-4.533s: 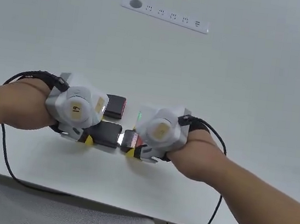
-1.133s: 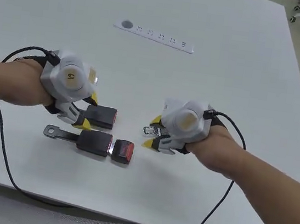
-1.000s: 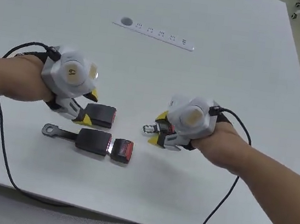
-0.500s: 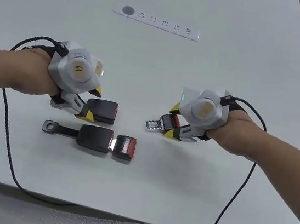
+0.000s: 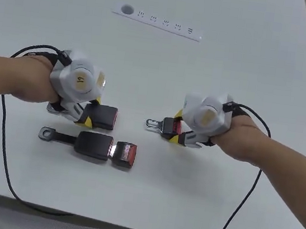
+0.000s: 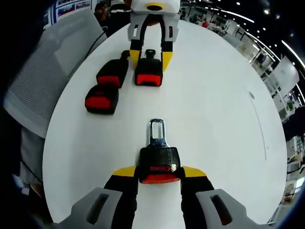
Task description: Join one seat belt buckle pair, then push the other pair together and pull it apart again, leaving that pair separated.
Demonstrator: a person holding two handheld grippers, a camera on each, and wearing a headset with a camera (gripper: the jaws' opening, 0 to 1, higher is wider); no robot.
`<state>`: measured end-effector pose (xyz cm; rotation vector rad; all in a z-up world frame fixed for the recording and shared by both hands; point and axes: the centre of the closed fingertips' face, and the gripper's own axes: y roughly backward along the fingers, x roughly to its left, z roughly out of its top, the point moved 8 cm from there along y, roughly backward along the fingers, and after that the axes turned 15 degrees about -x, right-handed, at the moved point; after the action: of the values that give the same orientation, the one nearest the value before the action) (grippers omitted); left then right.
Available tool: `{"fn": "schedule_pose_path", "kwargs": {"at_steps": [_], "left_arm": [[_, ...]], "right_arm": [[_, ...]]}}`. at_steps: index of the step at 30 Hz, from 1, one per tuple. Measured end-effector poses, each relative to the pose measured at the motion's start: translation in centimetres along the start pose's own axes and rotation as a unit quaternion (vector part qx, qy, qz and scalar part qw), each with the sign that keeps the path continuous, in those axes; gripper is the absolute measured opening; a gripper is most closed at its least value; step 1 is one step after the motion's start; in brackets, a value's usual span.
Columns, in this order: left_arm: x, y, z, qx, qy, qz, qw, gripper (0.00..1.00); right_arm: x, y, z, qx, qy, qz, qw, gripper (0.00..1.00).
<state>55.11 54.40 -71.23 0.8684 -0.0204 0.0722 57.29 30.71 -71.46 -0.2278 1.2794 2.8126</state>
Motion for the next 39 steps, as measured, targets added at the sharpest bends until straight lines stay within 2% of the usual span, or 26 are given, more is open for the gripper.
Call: {"fn": "schedule_pose_path", "kwargs": {"at_steps": [11, 13, 15, 21, 24, 27, 31, 39], "left_arm": [[0.1, -0.1, -0.5, -0.004, 0.004, 0.005, 1.0, 0.34], [0.2, -0.2, -0.6, -0.002, 0.002, 0.005, 1.0, 0.33], [0.2, -0.2, -0.6, 0.0, 0.002, 0.003, 1.0, 0.33], [0.2, -0.3, -0.4, 0.004, 0.0, 0.002, 1.0, 0.33], [0.1, -0.3, -0.4, 0.003, 0.002, 0.003, 1.0, 0.33], [0.1, -0.3, -0.4, 0.002, 0.002, 0.003, 1.0, 0.33], [0.1, -0.3, -0.5, 0.001, 0.003, 0.004, 1.0, 0.33], [0.0, -0.3, -0.3, 0.001, 0.007, 0.005, 1.0, 0.33]], "right_arm": [[-0.6, -0.4, -0.8, -0.019, -0.025, 0.015, 0.9994, 0.31], [-0.5, -0.2, -0.5, -0.019, -0.028, 0.017, 0.9993, 0.31], [-0.8, -0.8, -1.0, -0.019, -0.029, 0.021, 0.9992, 0.31], [-0.4, -0.3, -0.1, -0.017, -0.024, 0.028, 0.9992, 0.31], [-0.3, -0.8, 0.1, -0.006, -0.017, 0.03, 0.9994, 0.31], [-0.1, -0.9, 0.8, -0.006, -0.014, 0.031, 0.9994, 0.31], [-0.4, -1.9, 0.8, -0.007, -0.015, 0.029, 0.9995, 0.31], [0.6, -2.4, 3.0, -0.013, -0.011, 0.03, 0.9994, 0.31]]}}
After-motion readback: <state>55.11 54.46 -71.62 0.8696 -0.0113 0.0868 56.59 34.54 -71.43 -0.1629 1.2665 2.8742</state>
